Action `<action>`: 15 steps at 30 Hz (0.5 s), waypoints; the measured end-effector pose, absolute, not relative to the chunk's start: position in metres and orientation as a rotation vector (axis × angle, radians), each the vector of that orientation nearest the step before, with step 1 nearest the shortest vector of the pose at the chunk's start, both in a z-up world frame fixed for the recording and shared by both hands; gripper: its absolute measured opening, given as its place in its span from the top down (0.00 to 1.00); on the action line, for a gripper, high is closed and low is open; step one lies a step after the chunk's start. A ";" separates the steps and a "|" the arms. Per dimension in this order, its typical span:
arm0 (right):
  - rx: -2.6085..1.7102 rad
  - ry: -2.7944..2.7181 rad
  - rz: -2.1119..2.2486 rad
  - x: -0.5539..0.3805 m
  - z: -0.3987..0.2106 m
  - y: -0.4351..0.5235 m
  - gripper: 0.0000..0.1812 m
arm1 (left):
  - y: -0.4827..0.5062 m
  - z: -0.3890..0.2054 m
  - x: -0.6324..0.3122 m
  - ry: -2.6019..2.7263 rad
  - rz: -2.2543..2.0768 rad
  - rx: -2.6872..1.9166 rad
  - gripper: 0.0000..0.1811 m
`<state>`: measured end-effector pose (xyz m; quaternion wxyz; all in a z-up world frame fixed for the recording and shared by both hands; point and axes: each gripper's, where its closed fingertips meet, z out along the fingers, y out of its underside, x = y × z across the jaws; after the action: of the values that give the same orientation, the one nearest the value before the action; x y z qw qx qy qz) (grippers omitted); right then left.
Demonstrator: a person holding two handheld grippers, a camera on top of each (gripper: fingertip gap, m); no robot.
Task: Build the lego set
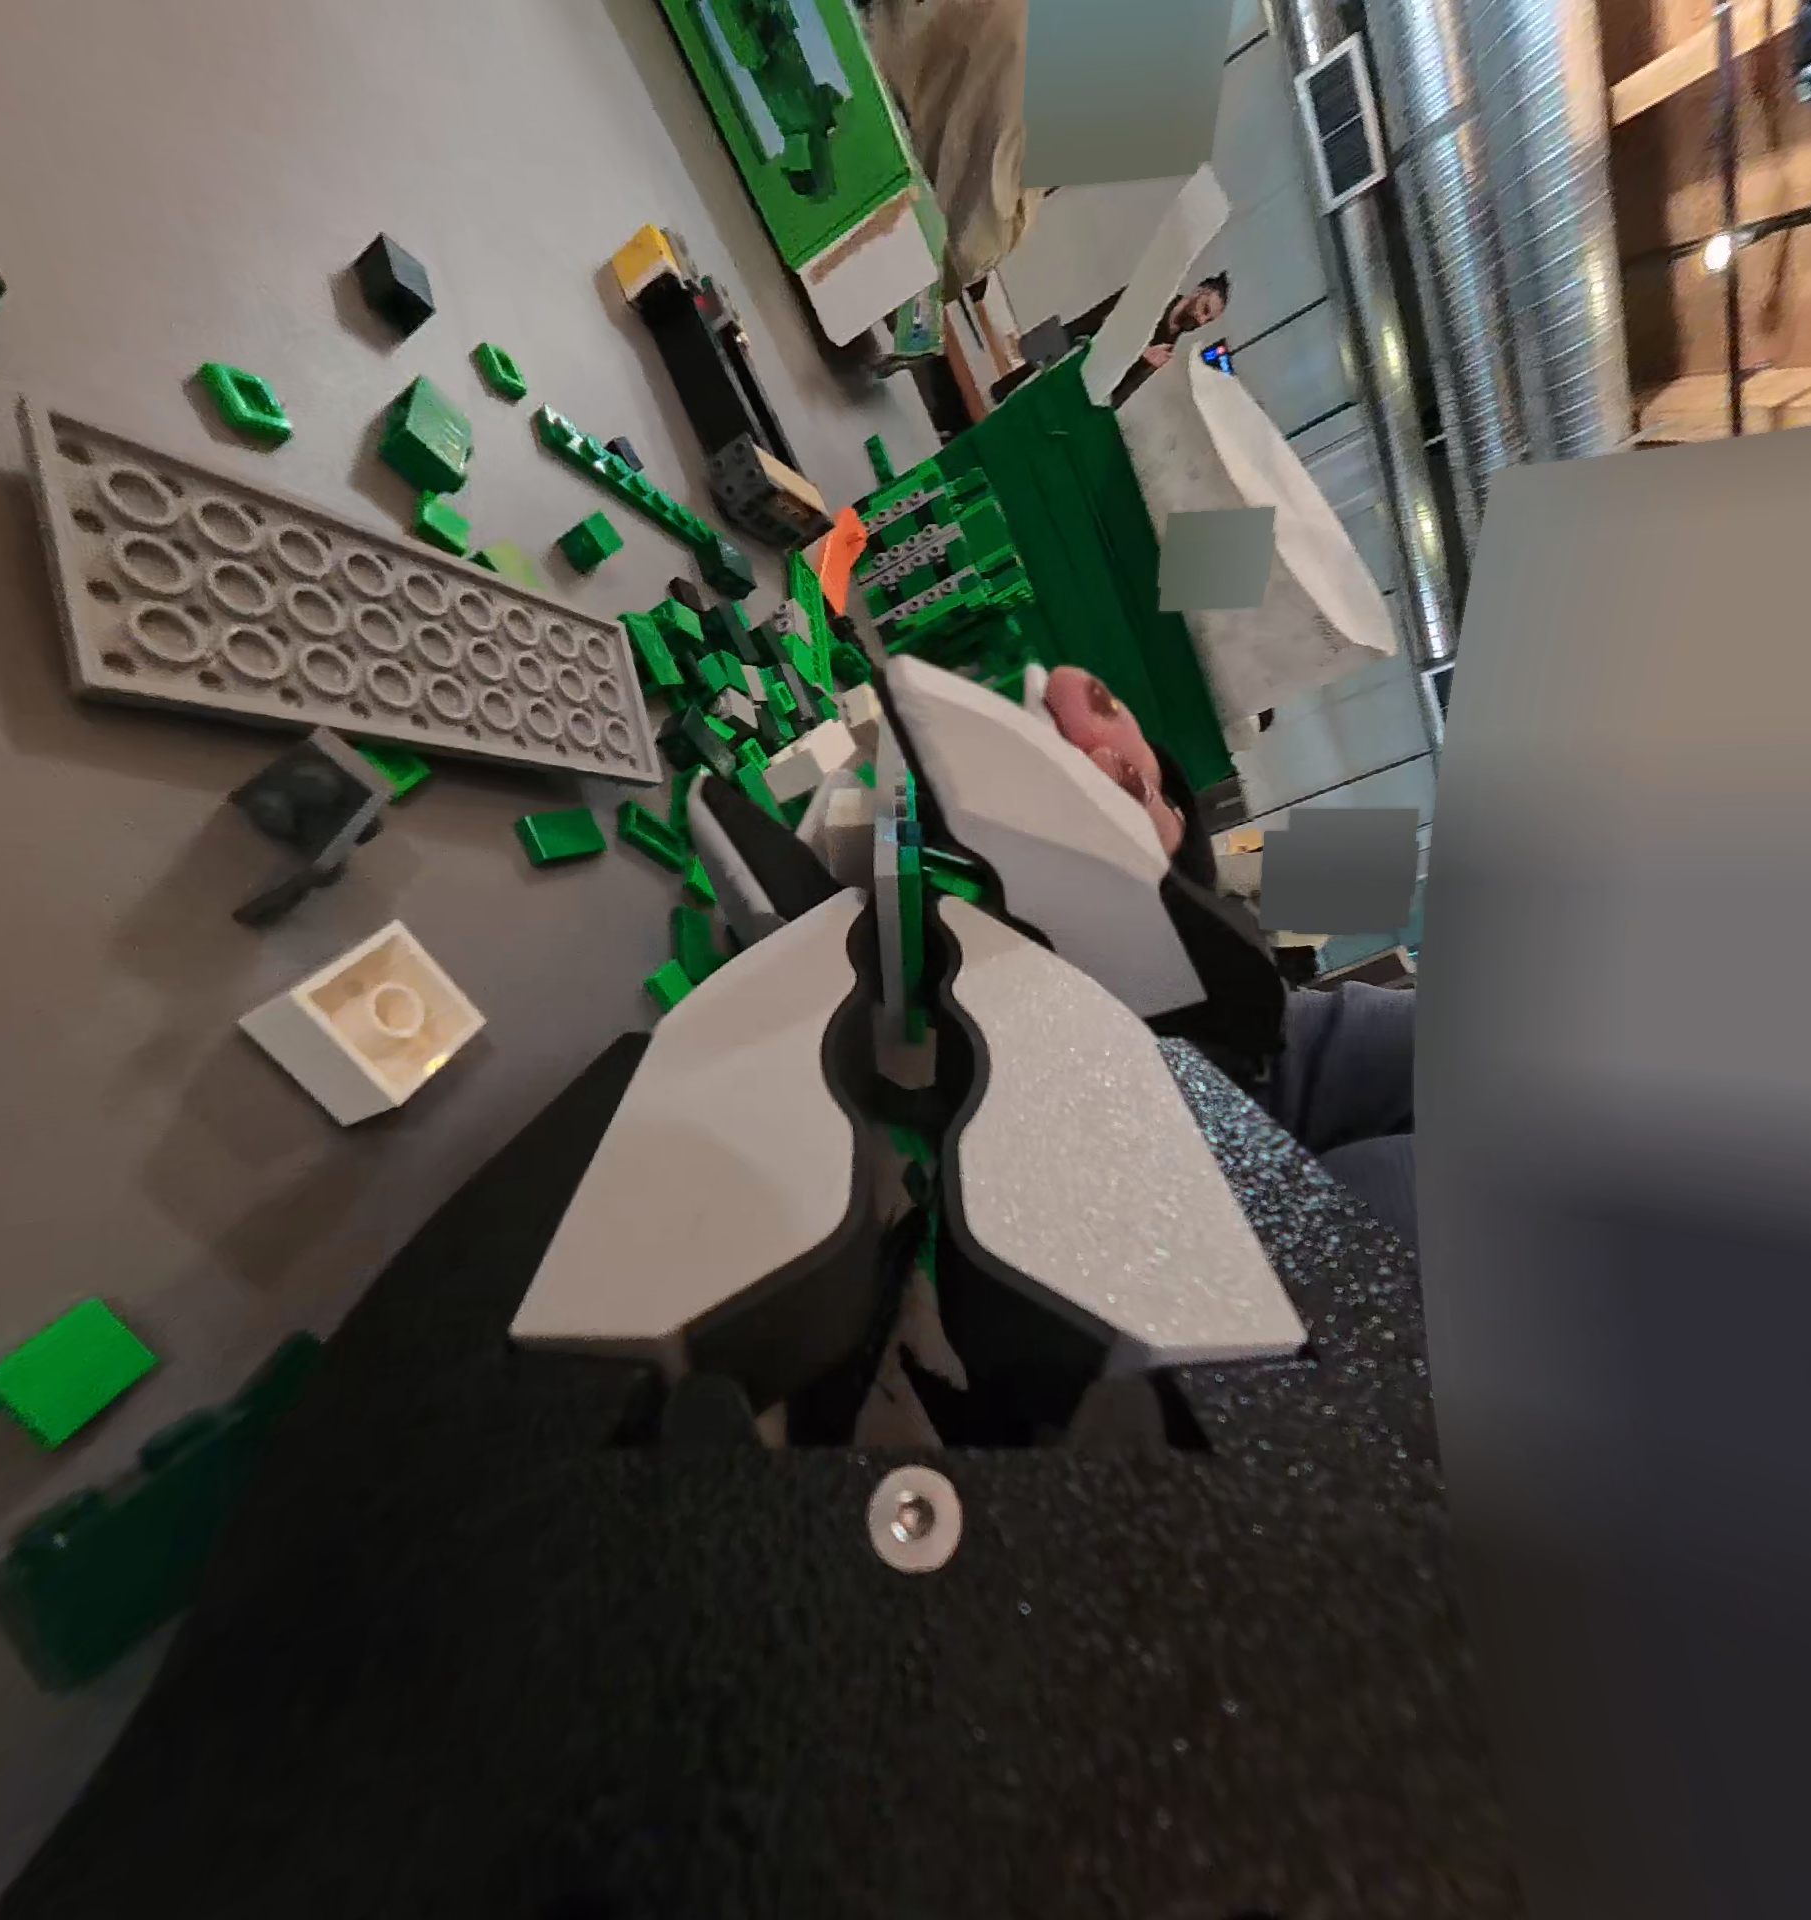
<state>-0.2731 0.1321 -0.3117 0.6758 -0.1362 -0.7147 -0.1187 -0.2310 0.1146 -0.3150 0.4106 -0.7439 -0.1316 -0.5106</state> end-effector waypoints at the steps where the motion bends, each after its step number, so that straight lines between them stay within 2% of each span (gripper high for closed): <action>1: -0.368 -1.625 -0.196 -0.273 -0.313 0.134 0.82 | 0.115 -0.315 -0.230 -0.321 -1.269 -1.877 0.97; 10: -0.637 -1.780 0.112 -0.269 -0.332 0.136 0.75 | 0.115 -0.320 -0.226 -0.244 -1.130 -1.937 0.97; 15: -0.633 -1.800 0.153 -0.267 -0.333 0.134 0.77 | 0.115 -0.320 -0.229 -0.264 -1.145 -1.923 0.97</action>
<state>-0.2674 0.1339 -0.3328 0.5757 -0.2705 -0.7688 0.0655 -0.2289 0.1154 -0.3196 0.4294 -0.7707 -0.1059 -0.4587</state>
